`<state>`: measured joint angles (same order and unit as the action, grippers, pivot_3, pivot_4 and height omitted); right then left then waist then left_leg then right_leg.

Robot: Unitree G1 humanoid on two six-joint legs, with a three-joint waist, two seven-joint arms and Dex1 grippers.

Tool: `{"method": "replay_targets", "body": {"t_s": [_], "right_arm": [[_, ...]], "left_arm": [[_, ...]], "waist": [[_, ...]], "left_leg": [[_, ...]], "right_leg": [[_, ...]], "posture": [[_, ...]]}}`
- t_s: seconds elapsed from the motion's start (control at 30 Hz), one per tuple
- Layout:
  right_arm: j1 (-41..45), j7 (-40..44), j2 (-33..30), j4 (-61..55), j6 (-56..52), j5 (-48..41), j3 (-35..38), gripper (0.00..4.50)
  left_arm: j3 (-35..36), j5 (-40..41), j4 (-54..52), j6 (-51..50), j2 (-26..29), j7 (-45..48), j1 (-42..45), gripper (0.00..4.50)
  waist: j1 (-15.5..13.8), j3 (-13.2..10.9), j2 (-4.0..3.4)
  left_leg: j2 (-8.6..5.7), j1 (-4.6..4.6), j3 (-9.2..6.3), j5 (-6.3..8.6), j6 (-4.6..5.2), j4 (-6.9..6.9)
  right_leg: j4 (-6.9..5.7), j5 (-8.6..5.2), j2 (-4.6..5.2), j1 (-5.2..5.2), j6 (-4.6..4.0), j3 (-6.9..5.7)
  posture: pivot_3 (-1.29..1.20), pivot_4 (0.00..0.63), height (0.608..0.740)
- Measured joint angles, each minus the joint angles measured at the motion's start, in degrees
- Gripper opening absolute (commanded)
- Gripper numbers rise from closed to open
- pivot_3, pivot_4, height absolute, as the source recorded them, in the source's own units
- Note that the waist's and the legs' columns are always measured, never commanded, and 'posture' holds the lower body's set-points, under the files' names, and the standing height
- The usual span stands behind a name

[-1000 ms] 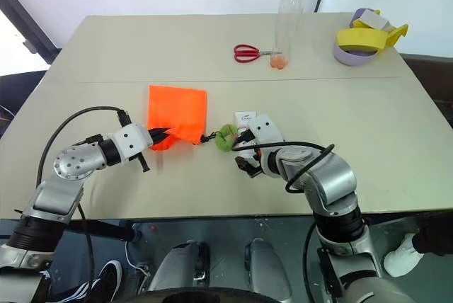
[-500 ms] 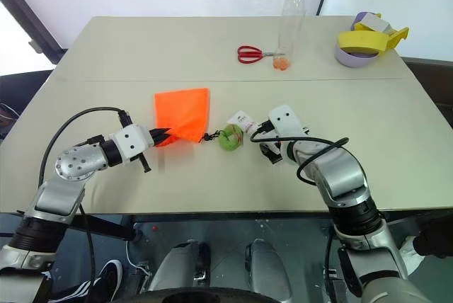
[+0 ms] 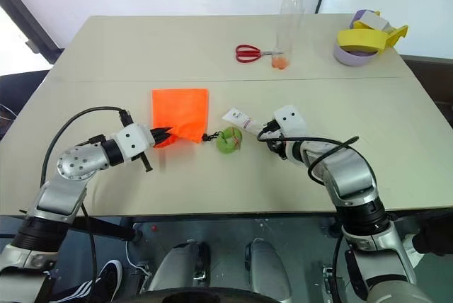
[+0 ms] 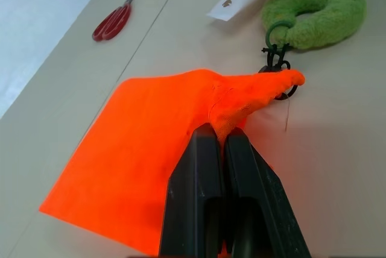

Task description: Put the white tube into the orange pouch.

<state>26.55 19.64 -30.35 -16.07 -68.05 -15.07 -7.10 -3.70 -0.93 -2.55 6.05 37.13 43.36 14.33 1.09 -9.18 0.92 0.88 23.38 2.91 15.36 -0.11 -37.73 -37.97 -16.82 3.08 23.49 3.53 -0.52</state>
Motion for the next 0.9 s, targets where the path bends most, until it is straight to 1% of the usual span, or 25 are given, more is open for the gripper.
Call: {"method": "replay_targets", "body": {"t_s": [0.17,0.23,0.33,0.47,0.6,0.73,0.83,0.9], "right_arm": [[1.6,2.0,-0.9,2.9,2.2,0.6,-1.0,1.65],[1.6,4.5,-2.9,2.9,3.3,0.2,-1.1,1.65],[1.5,10.4,-7.3,0.1,6.2,-1.0,-1.6,1.65],[0.4,16.1,-9.5,-5.7,9.2,-3.0,-2.4,1.65],[-0.7,19.1,-9.9,-10.6,9.8,-4.2,-5.1,1.65],[-1.2,18.9,-9.8,-13.2,11.2,-2.9,-9.9,1.65],[-1.9,17.5,-7.7,-13.4,10.8,-2.0,-12.5,1.65],[-1.1,15.0,-4.1,-13.1,8.9,-1.6,-12.9,1.65]], "left_arm": [[0.0,-0.2,0.0,-0.2,-0.5,-0.8,0.0,0.0],[0.0,-0.1,0.0,-0.6,-1.2,-1.2,0.0,0.0],[0.0,-0.1,0.0,-1.4,-1.4,-1.3,0.0,0.0],[0.1,0.1,0.2,-3.5,-2.3,-2.6,1.6,0.0],[0.7,0.3,0.2,-7.4,-3.7,-5.0,4.2,0.0],[0.6,0.7,-1.3,-12.5,-5.4,-6.2,6.5,0.0],[0.5,1.4,-4.2,-15.1,-5.4,-6.0,6.7,0.0],[0.2,1.7,-5.7,-16.7,-5.4,-5.5,6.6,0.0]], "waist": [[0.1,0.0,-0.01],[-0.1,0.0,-0.07],[-0.3,-0.1,-0.08],[-0.3,-0.1,-0.06],[-0.3,-0.1,-0.06],[-0.3,-0.1,-0.01],[-0.2,-0.1,0.0],[-0.1,-0.1,0.01]], "left_leg": [[0.0,-0.01,0.05,-0.01,0.01,-0.03],[0.0,0.01,0.11,-0.02,0.03,-0.02],[0.0,0.07,0.1,-0.03,0.04,0.0],[0.0,0.08,0.11,-0.03,0.04,0.32],[0.0,0.11,0.1,-0.04,0.04,0.47],[0.0,0.12,0.11,-0.04,0.04,0.46],[0.0,0.12,0.11,-0.04,0.04,0.44],[0.0,0.1,0.1,-0.06,0.01,0.44]], "right_leg": [[0.0,0.02,0.06,-0.01,-0.23,0.0],[0.0,0.03,0.1,0.03,-0.24,-0.01],[0.01,0.1,0.1,0.09,-0.08,-0.04],[0.3,0.13,0.1,0.09,0.02,-0.09],[0.45,0.19,0.08,0.08,0.13,-0.16],[0.55,0.2,0.08,0.02,0.14,-0.2],[0.56,0.2,0.08,0.0,0.15,-0.19],[0.52,0.2,0.06,0.02,0.15,-0.2]], "posture": [[0.0,0.15,0.74],[0.0,0.15,0.74],[0.0,0.15,0.74],[0.0,0.15,0.74],[0.0,0.15,0.74],[0.0,0.15,0.74],[0.0,0.15,0.74],[0.0,0.15,0.74]]}}
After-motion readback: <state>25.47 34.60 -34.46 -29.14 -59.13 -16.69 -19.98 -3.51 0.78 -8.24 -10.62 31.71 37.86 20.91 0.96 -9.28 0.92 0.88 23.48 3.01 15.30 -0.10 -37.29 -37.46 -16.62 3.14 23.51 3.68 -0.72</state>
